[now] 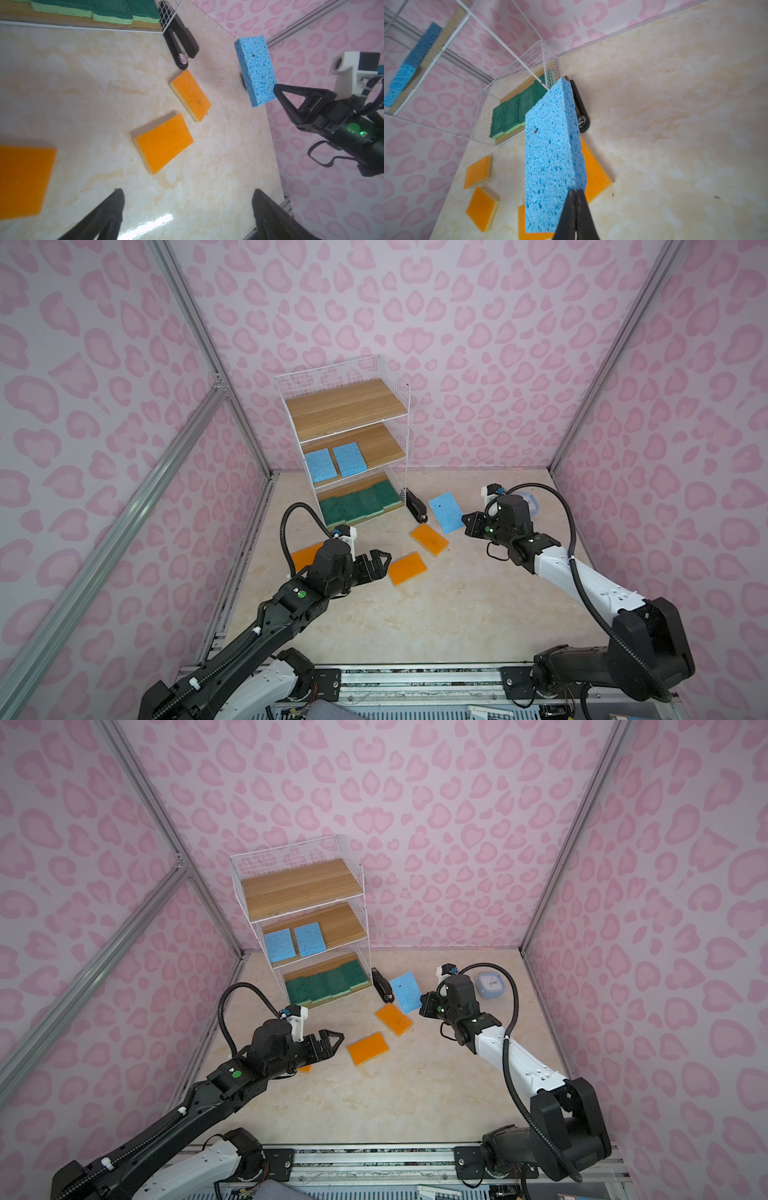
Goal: Place and organize the cleaning sponges onto the shelf
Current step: 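Carry the blue sponge with the right gripper while the left gripper approaches it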
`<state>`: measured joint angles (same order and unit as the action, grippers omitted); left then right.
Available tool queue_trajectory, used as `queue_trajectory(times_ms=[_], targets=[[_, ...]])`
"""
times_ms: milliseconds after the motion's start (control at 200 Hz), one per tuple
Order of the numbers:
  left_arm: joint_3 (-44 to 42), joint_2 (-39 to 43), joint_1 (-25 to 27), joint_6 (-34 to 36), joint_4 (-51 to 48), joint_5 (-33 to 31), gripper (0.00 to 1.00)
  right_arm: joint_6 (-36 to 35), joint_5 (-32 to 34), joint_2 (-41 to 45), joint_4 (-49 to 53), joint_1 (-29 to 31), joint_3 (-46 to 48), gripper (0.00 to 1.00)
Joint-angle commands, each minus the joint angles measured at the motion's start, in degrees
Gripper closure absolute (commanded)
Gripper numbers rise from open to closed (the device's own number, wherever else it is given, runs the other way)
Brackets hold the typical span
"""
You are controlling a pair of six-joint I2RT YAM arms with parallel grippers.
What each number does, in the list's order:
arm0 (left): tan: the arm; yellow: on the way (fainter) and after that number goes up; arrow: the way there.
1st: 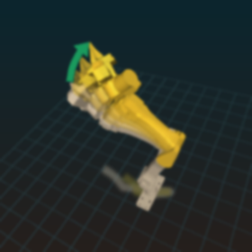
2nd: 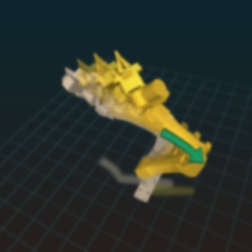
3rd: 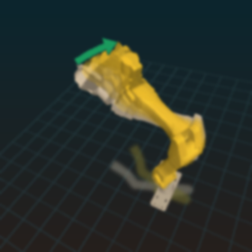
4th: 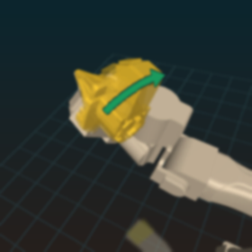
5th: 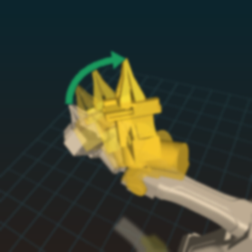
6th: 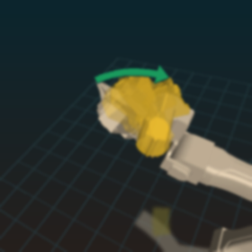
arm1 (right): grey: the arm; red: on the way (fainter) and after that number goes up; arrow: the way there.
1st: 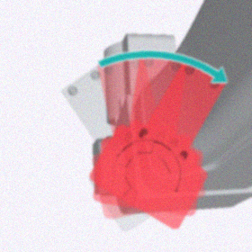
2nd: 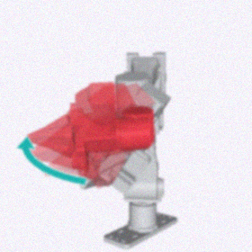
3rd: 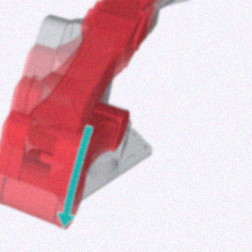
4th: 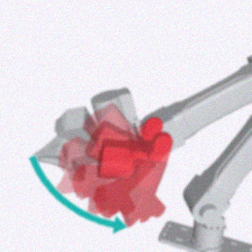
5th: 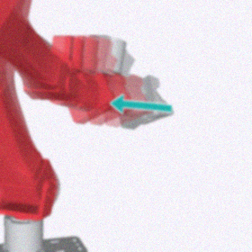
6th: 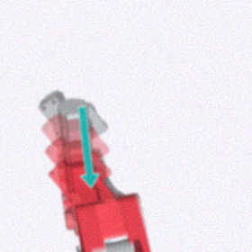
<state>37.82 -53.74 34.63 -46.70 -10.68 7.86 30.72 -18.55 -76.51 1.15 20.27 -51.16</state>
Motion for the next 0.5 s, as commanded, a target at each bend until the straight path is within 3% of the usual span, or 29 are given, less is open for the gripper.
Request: queue_trajectory(times_ms=[0, 495], targets=[[1.66, -2.11, 0.09, -2.18, 12.20, 5.60, 0.04, 2.58, -5.68, 1.78, -2.35, 1.88, 0.68, 1.00], [7.32, -10.93, 2.18, -3.31, 24.80, 7.83, 0.11, 10.81, -18.24, 2.76, -11.99, 7.00, -0.40, 1.00]])
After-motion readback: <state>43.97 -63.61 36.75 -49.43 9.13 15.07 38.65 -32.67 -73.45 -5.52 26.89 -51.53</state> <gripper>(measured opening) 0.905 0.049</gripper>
